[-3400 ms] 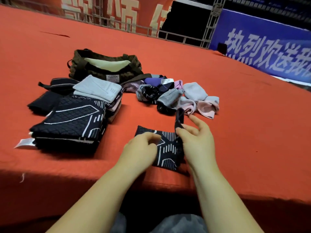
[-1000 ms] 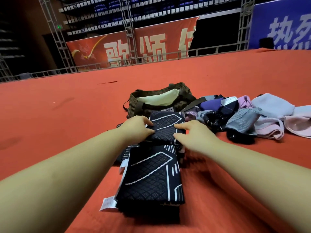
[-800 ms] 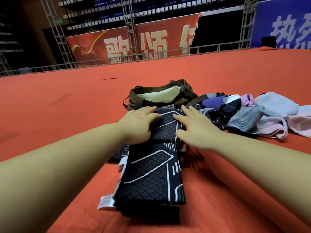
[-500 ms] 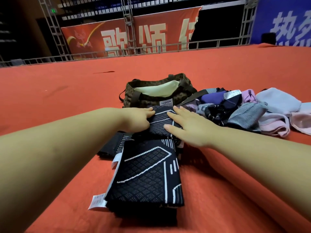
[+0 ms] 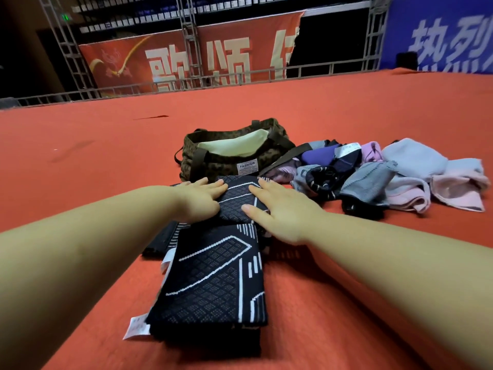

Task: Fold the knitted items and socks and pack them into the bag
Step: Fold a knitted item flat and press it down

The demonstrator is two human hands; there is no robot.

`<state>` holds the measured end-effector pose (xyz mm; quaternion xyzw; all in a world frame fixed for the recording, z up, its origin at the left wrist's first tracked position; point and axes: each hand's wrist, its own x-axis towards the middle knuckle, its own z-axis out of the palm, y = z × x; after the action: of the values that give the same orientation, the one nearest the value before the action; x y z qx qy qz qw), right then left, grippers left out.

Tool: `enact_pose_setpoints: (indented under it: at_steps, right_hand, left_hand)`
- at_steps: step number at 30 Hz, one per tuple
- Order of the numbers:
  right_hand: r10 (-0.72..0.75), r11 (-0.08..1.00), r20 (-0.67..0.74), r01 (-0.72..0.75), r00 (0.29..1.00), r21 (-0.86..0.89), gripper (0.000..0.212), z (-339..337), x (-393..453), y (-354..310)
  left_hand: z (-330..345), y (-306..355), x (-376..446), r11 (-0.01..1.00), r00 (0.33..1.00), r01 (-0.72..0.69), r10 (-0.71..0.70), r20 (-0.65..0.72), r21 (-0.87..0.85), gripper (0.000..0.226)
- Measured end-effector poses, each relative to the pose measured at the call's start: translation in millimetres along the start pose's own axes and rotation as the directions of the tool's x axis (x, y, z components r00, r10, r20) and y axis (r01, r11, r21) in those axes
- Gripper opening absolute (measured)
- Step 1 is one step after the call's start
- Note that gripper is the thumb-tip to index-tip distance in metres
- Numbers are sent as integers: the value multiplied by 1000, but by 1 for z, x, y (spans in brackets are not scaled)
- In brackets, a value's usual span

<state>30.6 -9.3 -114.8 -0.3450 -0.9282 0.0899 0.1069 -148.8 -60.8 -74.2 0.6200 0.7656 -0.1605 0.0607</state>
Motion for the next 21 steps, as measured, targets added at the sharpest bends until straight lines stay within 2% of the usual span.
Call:
enact_pose_setpoints:
  at_steps: [3, 6, 7, 9, 13, 15, 19, 21]
  right_hand:
    - [25, 998, -82, -21, 996, 52, 66, -2, -20, 8]
    - [61, 998, -137, -63, 989, -11, 78, -2, -48, 33]
    - [81, 994, -143, -89, 986, -57, 80, -2, -58, 44]
    - [111, 982, -152, -131, 982, -133, 73, -3, -76, 66]
    - [143, 964, -328, -206, 934, -168, 74, -3, -97, 103]
    - [182, 959, -440, -259, 879, -120, 65, -1, -100, 123]
    - [235, 952, -598, -306, 766, -17, 61, -4, -96, 156]
    - [258, 952, -620, -303, 741, 35, 65, -9, -89, 169]
  left_hand:
    - [-19, 13, -10, 972, 998, 15, 1, -70, 234, 61]
    - [-40, 40, -24, 976, 965, -55, 106, -240, 209, 59]
    - [-44, 54, -26, 982, 944, -87, 135, -300, 168, 57]
    - [-49, 88, -28, 983, 905, -162, 184, -383, 88, 52]
    - [-36, 165, -16, 946, 927, -259, 186, -326, -197, 39]
    - [-18, 196, -1, 890, 933, -289, 180, -310, -353, 35]
    - [17, 237, 27, 662, 948, -207, -47, -316, -720, 38]
    - [29, 252, 36, 586, 945, -147, -154, -287, -797, 41]
